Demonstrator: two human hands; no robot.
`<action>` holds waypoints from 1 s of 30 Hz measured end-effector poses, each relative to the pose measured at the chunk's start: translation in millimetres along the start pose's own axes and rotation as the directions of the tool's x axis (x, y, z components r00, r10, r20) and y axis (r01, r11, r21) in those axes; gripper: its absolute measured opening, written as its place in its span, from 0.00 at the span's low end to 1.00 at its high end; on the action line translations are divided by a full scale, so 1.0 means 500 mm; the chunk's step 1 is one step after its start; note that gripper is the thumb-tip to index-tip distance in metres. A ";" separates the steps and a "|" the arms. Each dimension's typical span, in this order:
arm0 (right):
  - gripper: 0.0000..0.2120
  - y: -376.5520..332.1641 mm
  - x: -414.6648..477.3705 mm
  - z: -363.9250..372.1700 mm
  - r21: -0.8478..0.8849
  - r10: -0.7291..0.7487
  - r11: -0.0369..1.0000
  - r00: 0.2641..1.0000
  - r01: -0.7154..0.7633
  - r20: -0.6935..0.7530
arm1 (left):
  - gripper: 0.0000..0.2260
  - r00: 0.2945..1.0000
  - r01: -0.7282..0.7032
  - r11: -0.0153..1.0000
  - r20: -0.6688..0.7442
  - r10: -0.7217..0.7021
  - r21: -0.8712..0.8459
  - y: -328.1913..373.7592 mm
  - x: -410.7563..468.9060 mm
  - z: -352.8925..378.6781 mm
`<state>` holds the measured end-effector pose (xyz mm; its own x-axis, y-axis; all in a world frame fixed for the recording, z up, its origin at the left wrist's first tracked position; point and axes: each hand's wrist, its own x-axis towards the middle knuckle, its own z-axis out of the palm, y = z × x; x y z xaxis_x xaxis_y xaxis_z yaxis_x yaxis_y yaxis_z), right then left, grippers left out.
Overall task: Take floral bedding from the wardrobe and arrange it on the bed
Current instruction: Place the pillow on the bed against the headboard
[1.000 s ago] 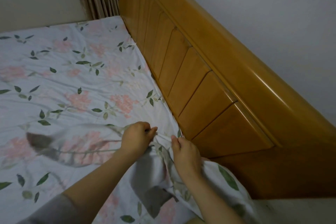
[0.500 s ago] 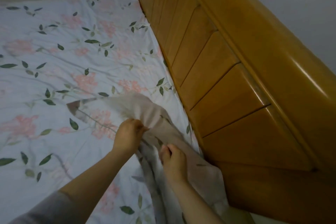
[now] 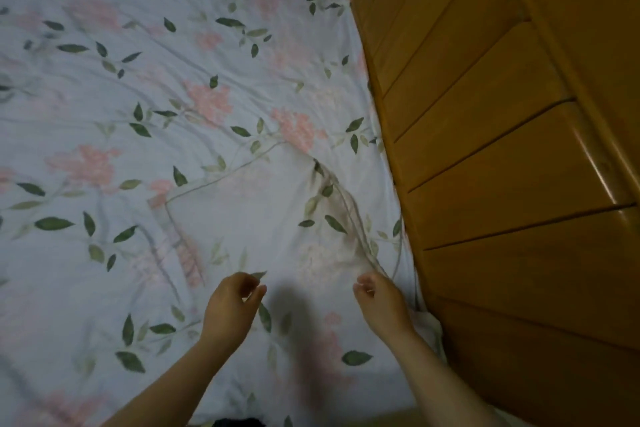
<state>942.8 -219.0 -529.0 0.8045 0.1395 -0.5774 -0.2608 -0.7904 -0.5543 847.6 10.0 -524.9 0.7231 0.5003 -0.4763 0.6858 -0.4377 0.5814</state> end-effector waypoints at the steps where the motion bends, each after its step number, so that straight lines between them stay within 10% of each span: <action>1: 0.10 0.007 0.015 0.001 -0.035 0.023 0.999 0.999 -0.022 0.028 | 0.10 0.999 0.046 0.999 0.003 -0.046 -0.011 -0.017 -0.006 0.006; 12: 0.38 0.046 0.147 0.054 -0.035 0.059 0.998 0.990 -0.055 0.131 | 0.38 0.829 0.558 0.805 0.188 -0.527 -0.202 -0.134 0.016 0.099; 18: 0.47 0.083 0.182 0.104 -0.021 0.104 0.994 0.990 -0.103 0.099 | 0.35 0.763 0.645 0.707 0.294 -0.576 -0.289 -0.156 0.038 0.160; 23: 0.39 0.102 0.187 0.106 -0.096 0.145 0.987 0.979 -0.132 0.144 | 0.27 0.749 0.663 0.657 0.307 -0.588 -0.359 -0.179 0.054 0.187; 30: 0.34 0.105 0.178 0.117 -0.034 0.182 0.983 0.977 -0.180 0.112 | 0.41 0.704 0.696 0.496 0.358 -0.614 -0.519 -0.218 0.072 0.232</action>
<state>969.4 -213.5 -644.5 0.6788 0.0588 -0.7320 -0.3829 -0.8222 -0.4212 808.7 -10.8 -681.8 0.1177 0.3535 -0.9280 0.8011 0.5185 0.2991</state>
